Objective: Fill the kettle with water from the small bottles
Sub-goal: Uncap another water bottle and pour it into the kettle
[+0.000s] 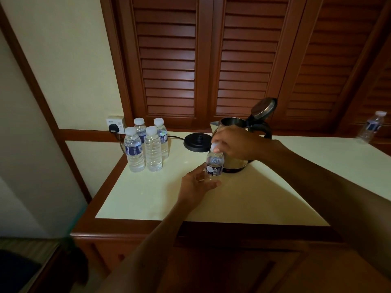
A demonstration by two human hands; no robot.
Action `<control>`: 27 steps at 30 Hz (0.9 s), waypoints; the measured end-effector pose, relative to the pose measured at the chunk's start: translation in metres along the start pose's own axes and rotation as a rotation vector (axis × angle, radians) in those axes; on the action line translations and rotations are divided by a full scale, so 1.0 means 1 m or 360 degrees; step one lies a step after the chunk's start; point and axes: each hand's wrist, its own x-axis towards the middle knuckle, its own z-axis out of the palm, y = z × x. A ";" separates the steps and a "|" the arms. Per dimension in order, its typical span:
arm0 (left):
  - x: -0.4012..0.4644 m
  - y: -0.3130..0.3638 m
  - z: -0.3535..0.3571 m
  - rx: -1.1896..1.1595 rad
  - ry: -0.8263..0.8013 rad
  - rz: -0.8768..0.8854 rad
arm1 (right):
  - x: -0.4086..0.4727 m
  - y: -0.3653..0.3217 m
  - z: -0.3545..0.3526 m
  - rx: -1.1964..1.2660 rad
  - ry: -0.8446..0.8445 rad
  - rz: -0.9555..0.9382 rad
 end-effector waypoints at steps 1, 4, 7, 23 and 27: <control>0.000 0.000 0.000 0.0013 -0.0005 0.0009 | 0.001 -0.003 0.001 -0.0185 0.0003 0.0023; -0.001 0.002 0.000 0.0045 -0.0026 0.0024 | 0.002 -0.015 0.008 -0.0724 0.0208 0.0196; -0.003 0.002 -0.002 0.0062 -0.0033 0.0047 | 0.002 -0.024 0.004 -0.0594 0.0249 0.0309; -0.002 0.000 -0.002 0.0066 -0.0069 0.0111 | 0.000 -0.017 0.012 -0.0477 0.0114 0.0292; -0.002 0.000 -0.002 0.0065 -0.0019 0.0093 | -0.005 -0.006 -0.005 0.0323 0.0001 0.0055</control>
